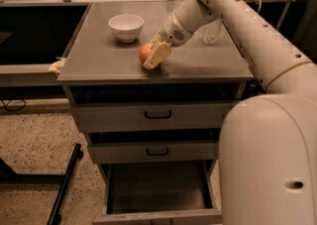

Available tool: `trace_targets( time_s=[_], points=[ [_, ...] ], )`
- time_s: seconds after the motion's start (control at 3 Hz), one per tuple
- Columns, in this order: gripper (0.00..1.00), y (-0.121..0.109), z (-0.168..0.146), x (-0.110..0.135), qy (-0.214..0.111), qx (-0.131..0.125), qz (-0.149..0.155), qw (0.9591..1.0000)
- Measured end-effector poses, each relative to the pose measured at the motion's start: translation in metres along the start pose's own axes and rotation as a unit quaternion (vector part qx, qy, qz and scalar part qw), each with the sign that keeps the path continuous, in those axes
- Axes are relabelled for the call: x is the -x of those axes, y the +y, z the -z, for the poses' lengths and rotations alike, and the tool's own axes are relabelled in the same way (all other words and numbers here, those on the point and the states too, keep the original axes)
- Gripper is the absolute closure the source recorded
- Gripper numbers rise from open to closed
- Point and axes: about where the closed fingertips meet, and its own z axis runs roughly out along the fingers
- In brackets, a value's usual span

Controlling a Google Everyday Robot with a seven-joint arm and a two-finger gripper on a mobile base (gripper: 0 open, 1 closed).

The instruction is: Place apple into bottom drawer

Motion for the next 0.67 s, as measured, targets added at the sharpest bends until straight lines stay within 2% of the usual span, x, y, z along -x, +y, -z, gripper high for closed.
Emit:
trace_targets(
  time_s=[0.33,0.67],
  points=[
    [0.88,0.032,0.022,-0.012,-0.005,-0.001,0.016,0.9999],
    [1.00,0.079,0.064,-0.023,-0.008,-0.029,0.050,0.9983]
  ],
)
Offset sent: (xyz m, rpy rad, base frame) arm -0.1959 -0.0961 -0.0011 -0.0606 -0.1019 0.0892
